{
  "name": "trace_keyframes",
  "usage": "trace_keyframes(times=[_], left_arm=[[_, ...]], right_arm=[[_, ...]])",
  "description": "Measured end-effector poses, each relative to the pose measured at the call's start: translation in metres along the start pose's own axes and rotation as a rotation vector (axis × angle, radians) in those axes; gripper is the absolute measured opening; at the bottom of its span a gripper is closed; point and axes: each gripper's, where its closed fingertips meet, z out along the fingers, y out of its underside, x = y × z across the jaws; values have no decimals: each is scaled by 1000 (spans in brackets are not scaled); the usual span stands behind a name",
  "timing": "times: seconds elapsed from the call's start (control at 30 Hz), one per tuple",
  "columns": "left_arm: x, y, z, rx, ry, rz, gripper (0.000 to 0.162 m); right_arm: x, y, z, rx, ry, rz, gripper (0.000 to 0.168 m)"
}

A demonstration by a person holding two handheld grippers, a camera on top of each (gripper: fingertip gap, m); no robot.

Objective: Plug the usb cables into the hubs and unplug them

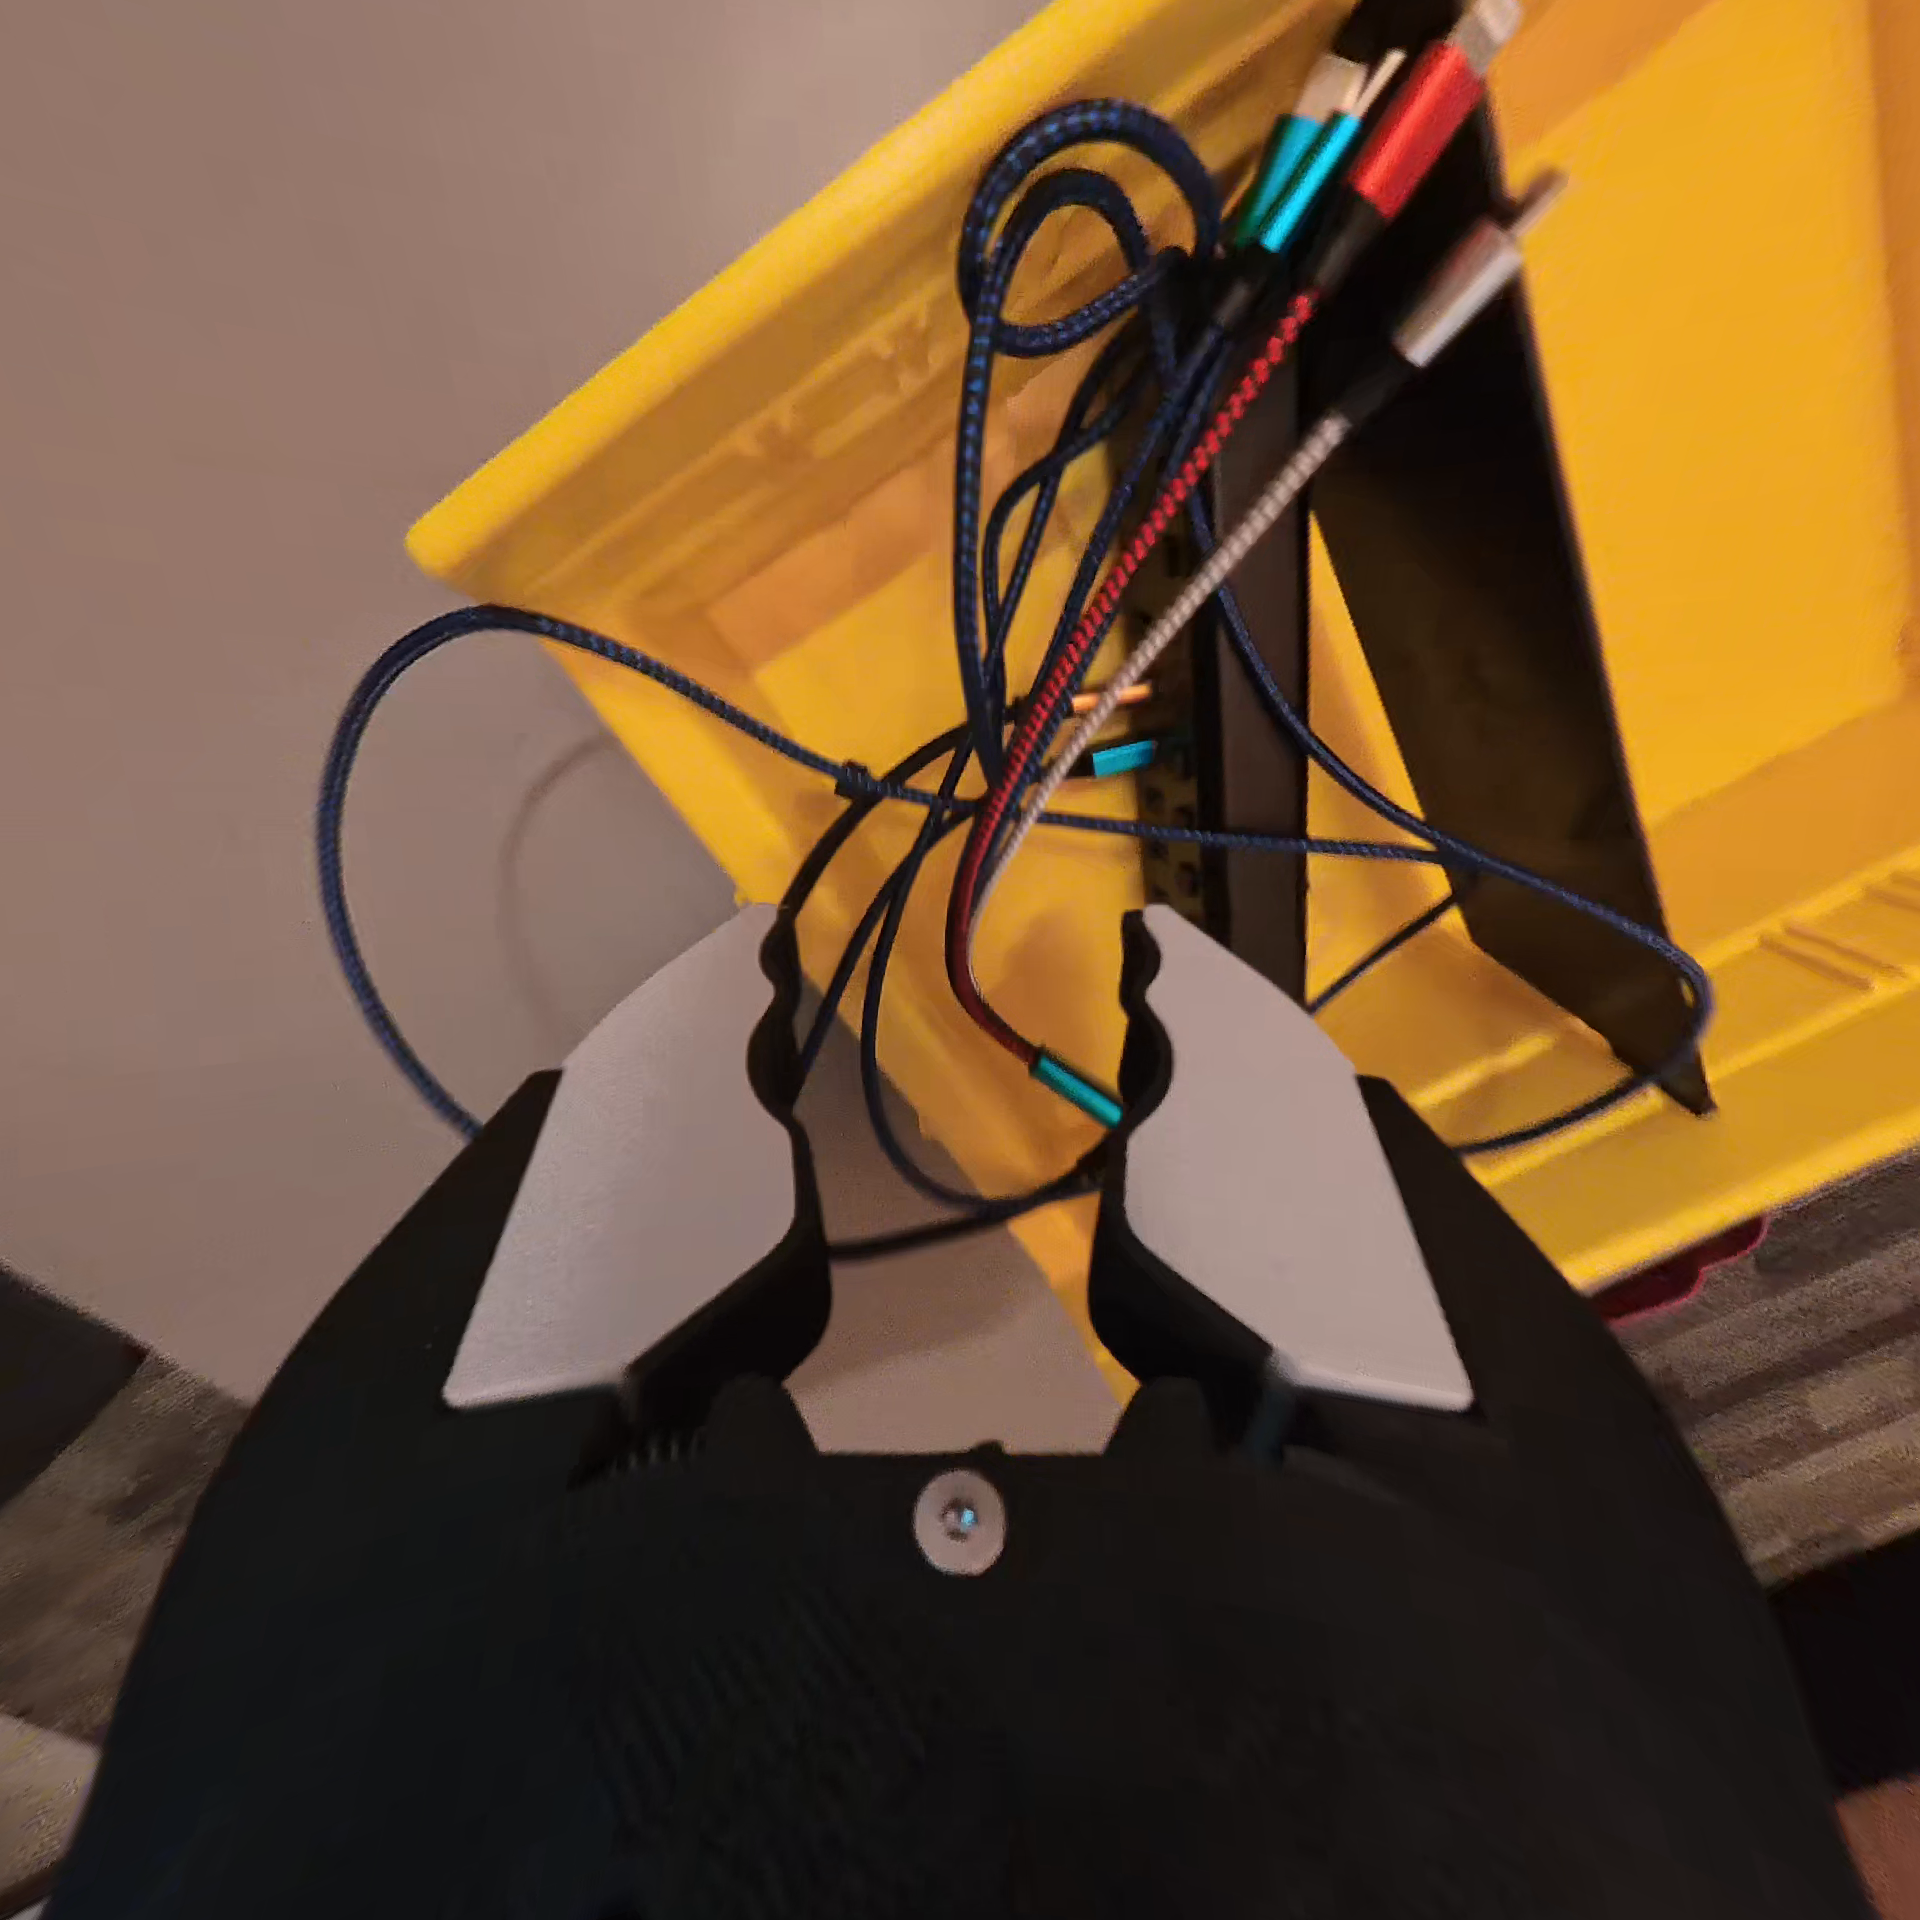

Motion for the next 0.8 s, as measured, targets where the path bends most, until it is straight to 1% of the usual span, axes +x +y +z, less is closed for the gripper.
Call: trace_keyframes(times=[0.03, 0.1, 0.13, 0.2, 0.23, 0.27, 0.3, 0.37, 0.5, 0.57, 0.6, 0.67, 0.73, 0.8], left_arm=[[0, 0, 0, -1, 0, 0, 14], [0, 0, 0, -1, 0, -2, 14], [0, 0, 0, 0, -1, -2, 14], [-1, -1, -1, 7, -4, -2, 14], [-1, -1, -1, 10, -6, -2, 14], [-1, -1, -1, 10, -6, -3, 14], [-1, -1, -1, 8, -5, -5, 14], [-1, 0, 0, 2, -2, -6, 14], [-1, 0, 0, 4, -2, -6, 14], [-1, 0, 0, 7, -5, -3, 14], [-1, 0, 0, 4, -6, 1, 14], [0, 2, 2, -9, -8, 7, 14], [1, 4, 3, -25, -9, 19, 14], [0, 4, 4, -57, -27, 53, 14]], right_arm=[[4, 0, -9, 2, 8, 4, 64], [15, 0, -28, 16, 61, 24, 66], [12, 0, -37, 17, 50, 41, 70], [-10, -11, -51, 87, 11, 24, 88], [-28, -13, -55, 113, -16, -31, 88], [-48, -11, -55, 112, -30, -107, 87], [-61, -6, -52, 98, -3, -175, 87], [-74, 2, -45, 72, 108, -252, 87], [-99, -1, -30, 188, 201, -252, 89], [-94, 1, -27, 206, 352, -272, 88], [-97, -4, -28, 251, 401, -268, 87], [-115, -31, -36, 452, 410, -187, 82], [-142, -67, -48, 716, 347, -101, 77], [-169, -100, -53, 913, 262, -57, 77]])
